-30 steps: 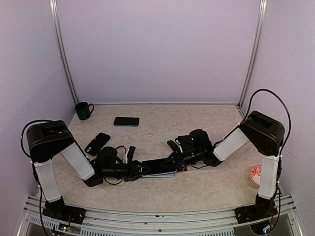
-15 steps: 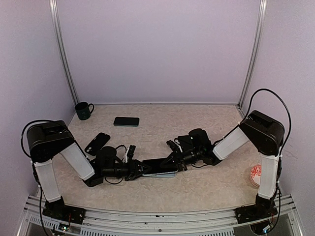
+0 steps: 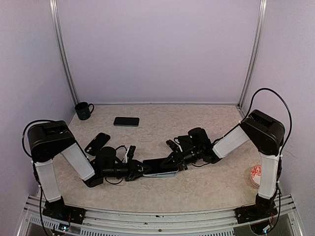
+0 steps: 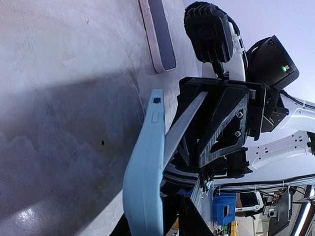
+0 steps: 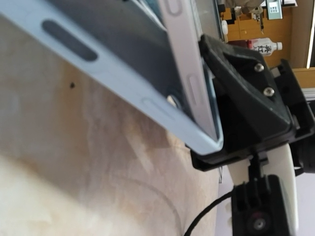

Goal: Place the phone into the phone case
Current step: Install the phone on the phone case.

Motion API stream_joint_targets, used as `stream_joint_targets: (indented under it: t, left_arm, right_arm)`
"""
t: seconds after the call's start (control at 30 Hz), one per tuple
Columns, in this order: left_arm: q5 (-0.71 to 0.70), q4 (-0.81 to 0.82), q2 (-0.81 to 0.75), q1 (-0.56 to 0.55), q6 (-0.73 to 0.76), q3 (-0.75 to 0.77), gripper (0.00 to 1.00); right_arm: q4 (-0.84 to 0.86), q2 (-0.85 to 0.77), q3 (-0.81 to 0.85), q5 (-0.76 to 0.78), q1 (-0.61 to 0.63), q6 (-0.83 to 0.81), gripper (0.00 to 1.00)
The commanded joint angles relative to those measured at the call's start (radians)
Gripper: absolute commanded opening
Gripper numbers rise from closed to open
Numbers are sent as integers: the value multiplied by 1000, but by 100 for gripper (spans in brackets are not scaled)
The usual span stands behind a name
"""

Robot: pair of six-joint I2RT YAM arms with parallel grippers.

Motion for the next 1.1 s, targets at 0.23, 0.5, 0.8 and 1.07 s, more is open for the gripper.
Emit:
stream_joint_targets:
  t: [0.23, 0.5, 0.8, 1.07]
  left_arm:
    - [88, 269, -30, -19, 14, 25, 0]
    - [90, 255, -61, -18, 27, 16, 0]
    - [79, 177, -127, -16, 73, 17, 0]
    - [73, 79, -197, -15, 137, 23, 0]
  right_arm:
    - [-162, -17, 18, 85, 10, -59, 23]
    - [-231, -40, 11, 90, 5, -108, 23]
    - [-282, -101, -21, 90, -6, -152, 28]
    - [-410, -192, -24, 130, -20, -229, 36]
